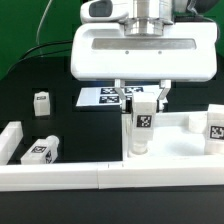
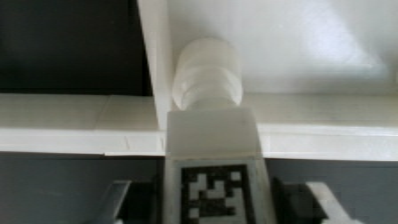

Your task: Assemble square table

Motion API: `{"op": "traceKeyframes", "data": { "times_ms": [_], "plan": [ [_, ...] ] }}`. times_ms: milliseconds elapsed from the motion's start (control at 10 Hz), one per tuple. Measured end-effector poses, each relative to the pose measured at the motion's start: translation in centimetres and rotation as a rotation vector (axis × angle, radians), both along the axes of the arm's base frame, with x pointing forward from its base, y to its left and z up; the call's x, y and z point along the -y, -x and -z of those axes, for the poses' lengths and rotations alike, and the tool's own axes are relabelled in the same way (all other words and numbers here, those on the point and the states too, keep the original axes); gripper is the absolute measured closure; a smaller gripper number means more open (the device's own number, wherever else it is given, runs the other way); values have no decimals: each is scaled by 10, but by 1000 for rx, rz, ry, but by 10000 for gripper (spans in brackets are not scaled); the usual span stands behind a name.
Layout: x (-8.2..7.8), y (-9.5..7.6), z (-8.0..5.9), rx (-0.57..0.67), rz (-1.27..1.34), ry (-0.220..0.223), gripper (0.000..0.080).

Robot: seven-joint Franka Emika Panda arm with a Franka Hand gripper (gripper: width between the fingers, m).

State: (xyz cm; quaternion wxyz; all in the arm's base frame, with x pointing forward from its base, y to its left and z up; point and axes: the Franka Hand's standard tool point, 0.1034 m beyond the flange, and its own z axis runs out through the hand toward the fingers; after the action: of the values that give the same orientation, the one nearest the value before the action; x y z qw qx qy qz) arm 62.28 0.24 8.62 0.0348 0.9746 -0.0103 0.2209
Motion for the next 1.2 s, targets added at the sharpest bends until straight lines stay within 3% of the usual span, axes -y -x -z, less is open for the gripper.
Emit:
{"op": "traceKeyframes", "data": {
  "times_ms": [600, 700, 800, 900, 1000, 1200],
  "plan": [
    [3, 3, 11, -1, 0, 10, 515],
    [3, 3, 11, -1, 0, 10, 458],
    [3, 3, 11, -1, 0, 10, 458],
    [3, 3, 11, -1, 0, 10, 239],
    [3, 3, 11, -1, 0, 10, 174],
    [2, 4, 12, -15, 0, 7, 154]
  ]
}}
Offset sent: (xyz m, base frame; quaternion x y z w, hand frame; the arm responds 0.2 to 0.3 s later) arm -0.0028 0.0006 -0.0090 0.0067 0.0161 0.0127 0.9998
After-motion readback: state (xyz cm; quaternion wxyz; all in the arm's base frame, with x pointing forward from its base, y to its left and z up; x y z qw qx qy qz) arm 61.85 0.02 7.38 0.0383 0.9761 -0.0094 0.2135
